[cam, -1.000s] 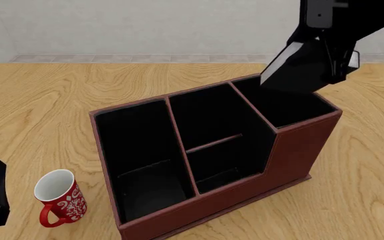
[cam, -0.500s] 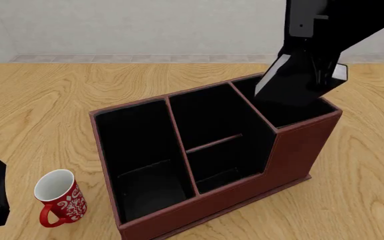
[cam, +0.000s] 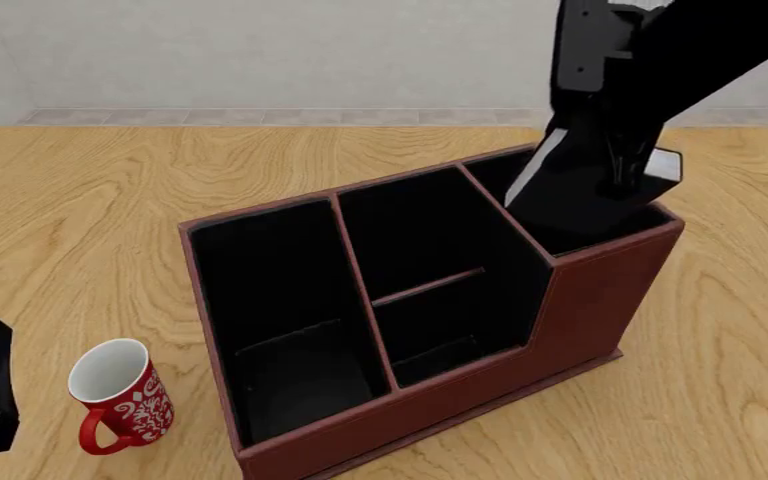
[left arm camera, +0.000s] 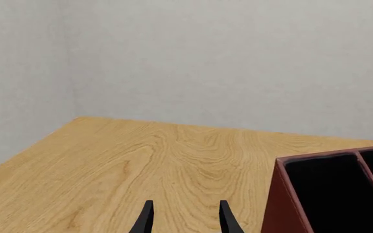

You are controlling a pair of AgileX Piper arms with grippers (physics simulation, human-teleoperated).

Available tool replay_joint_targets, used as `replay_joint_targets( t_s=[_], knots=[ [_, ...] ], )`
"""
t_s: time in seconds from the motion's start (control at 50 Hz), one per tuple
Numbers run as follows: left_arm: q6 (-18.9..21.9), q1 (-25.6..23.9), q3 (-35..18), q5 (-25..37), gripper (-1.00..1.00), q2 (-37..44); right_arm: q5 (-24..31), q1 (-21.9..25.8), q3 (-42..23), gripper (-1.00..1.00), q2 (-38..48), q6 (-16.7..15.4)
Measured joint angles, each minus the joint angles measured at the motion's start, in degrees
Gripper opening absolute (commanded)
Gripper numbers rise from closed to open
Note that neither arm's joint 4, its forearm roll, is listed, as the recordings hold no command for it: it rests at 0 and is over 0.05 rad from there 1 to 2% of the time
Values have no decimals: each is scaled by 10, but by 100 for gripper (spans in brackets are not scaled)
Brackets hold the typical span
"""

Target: Pick up the book and place it in the right compartment of the caddy.

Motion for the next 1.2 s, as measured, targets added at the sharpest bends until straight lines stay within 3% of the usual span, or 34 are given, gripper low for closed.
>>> replay_joint_targets(
  t_s=[0.46, 0.48, 0.86, 1.2],
  knots=[
    [0, 0, 1, -1, 100, 0, 0, 4, 10, -100, 9, 17],
    [0, 0, 1, -1, 100, 0, 0, 4, 10, 100, 9, 17],
    [0, 0, 1, -2, 100, 0, -1, -2, 10, 100, 7, 26],
    [0, 0, 1, -2, 100, 0, -1, -7, 11, 100, -17, 14]
  ],
)
